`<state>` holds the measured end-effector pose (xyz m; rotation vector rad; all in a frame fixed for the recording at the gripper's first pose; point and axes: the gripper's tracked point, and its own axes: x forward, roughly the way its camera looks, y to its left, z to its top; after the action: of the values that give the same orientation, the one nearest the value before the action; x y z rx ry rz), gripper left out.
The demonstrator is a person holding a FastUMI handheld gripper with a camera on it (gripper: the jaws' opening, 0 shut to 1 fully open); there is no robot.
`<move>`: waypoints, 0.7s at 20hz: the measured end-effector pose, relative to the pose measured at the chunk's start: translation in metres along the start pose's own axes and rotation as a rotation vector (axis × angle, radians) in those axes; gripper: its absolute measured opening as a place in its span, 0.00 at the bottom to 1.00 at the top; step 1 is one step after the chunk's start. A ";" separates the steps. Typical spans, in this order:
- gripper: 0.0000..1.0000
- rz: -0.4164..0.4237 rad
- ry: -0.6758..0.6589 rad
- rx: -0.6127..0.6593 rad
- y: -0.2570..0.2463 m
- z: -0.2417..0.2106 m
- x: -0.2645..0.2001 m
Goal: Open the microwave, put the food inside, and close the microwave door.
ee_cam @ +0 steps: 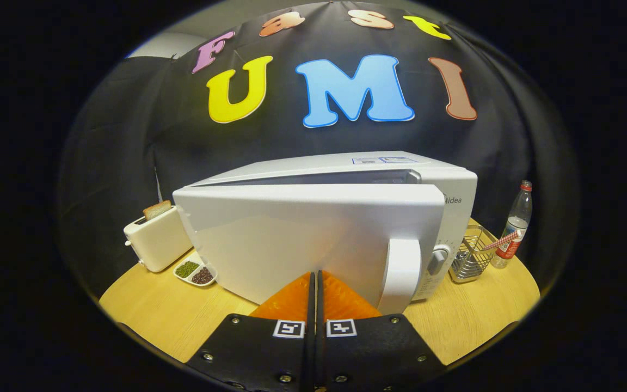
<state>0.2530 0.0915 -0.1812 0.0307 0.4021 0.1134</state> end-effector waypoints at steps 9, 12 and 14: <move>0.00 -0.056 -0.016 0.006 -0.022 0.012 0.025; 0.00 -0.072 -0.028 0.022 -0.023 0.017 0.033; 0.01 -0.075 -0.013 0.046 -0.021 0.015 0.031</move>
<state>0.2899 0.0742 -0.1806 0.0613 0.3926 0.0303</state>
